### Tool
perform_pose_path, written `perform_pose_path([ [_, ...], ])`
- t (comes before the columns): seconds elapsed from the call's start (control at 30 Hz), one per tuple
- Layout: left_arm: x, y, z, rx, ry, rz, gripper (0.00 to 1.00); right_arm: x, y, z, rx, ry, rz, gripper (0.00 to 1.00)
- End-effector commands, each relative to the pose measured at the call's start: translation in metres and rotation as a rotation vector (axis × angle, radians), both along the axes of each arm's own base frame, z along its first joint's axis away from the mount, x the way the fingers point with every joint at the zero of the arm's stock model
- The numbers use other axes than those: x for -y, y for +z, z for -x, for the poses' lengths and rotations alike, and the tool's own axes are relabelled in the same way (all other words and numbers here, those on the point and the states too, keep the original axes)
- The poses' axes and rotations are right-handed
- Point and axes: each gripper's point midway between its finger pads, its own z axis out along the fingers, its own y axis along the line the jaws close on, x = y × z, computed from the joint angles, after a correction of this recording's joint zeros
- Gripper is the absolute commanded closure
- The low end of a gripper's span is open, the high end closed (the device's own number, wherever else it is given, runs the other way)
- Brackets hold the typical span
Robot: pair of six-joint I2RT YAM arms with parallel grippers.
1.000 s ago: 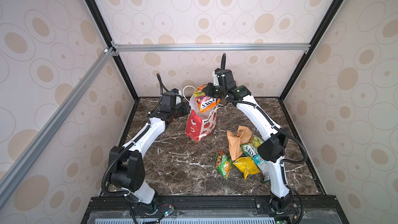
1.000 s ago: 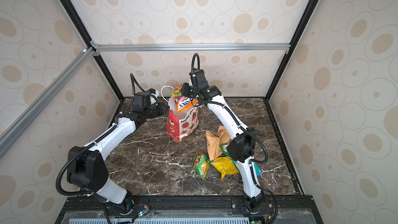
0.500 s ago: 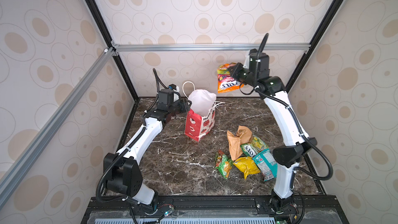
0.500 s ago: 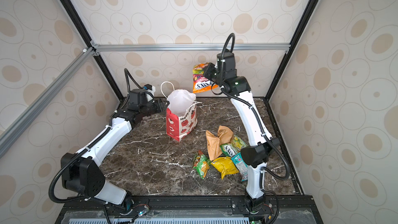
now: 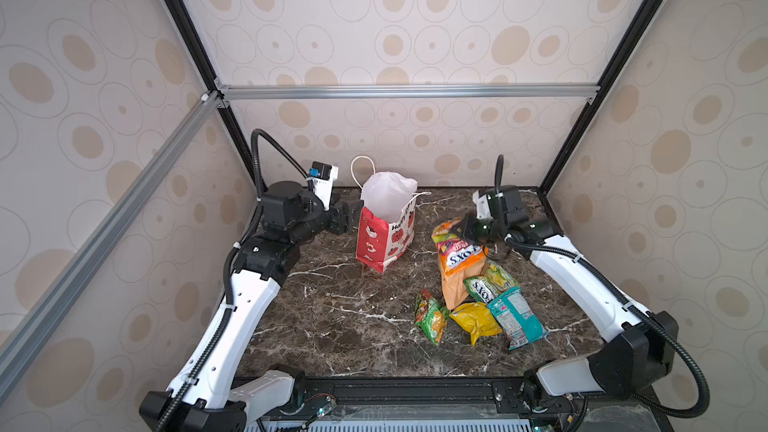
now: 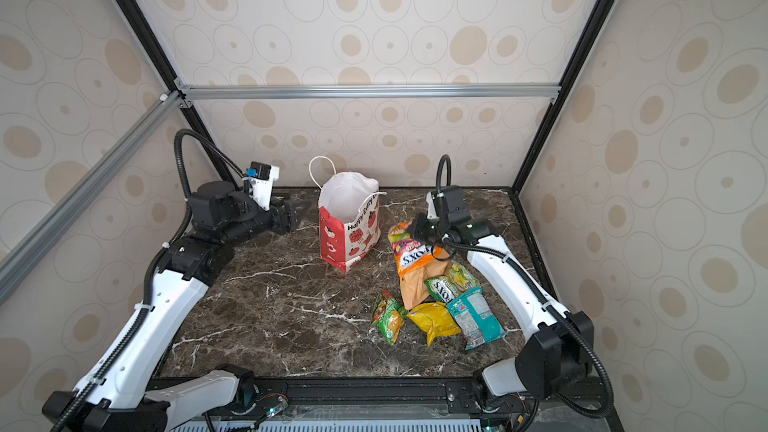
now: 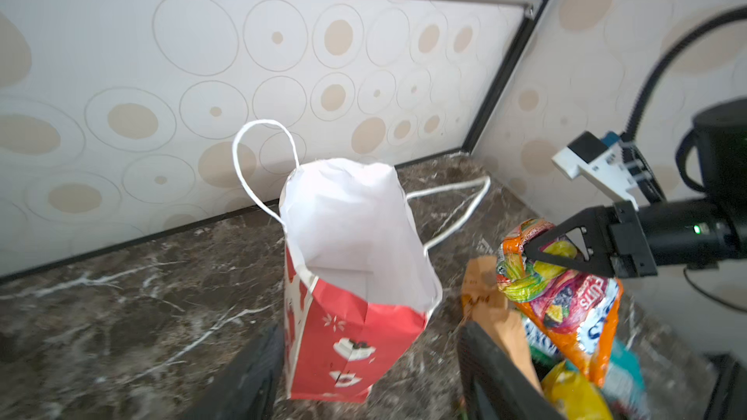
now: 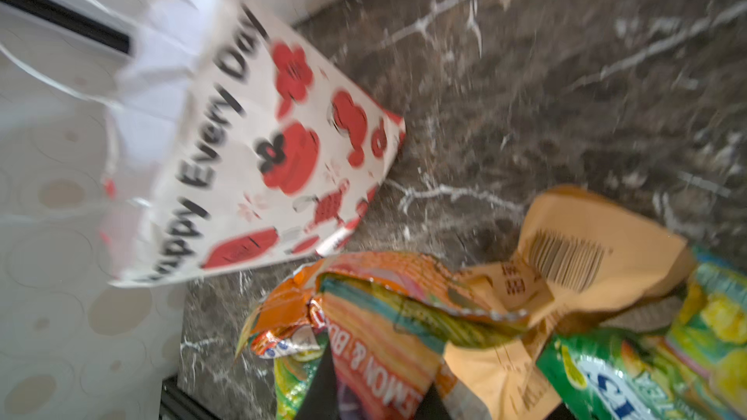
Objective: Take the snacks out of the paper bag
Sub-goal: 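Set the bag upright with the left gripper while the right gripper lowers the packet, then open the right gripper to drop the packet while the left releases the bag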
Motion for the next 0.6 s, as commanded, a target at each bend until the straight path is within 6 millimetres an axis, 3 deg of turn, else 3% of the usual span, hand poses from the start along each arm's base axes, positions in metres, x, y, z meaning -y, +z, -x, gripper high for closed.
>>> perform_pose_path([
  [0.0,0.008,-0.041,0.033,-0.004,-0.163,-0.141,0.21,-0.041,0.019,0.01,0.067,0.16,-0.092,1.0],
  [0.2,0.011,-0.07,0.058,0.004,-0.221,-0.143,0.02,-0.092,-0.031,0.017,-0.058,0.248,-0.102,0.97],
  [0.27,0.012,-0.077,0.067,0.03,-0.264,-0.176,0.02,-0.1,-0.042,0.014,-0.058,0.259,-0.078,0.91],
  [0.43,0.032,-0.103,0.113,0.13,-0.569,-0.27,0.02,-0.101,-0.072,0.0,-0.052,0.209,-0.025,0.74],
  [0.57,0.033,-0.114,0.122,0.149,-0.63,-0.32,0.02,-0.094,-0.06,-0.005,0.005,0.168,-0.014,0.6],
])
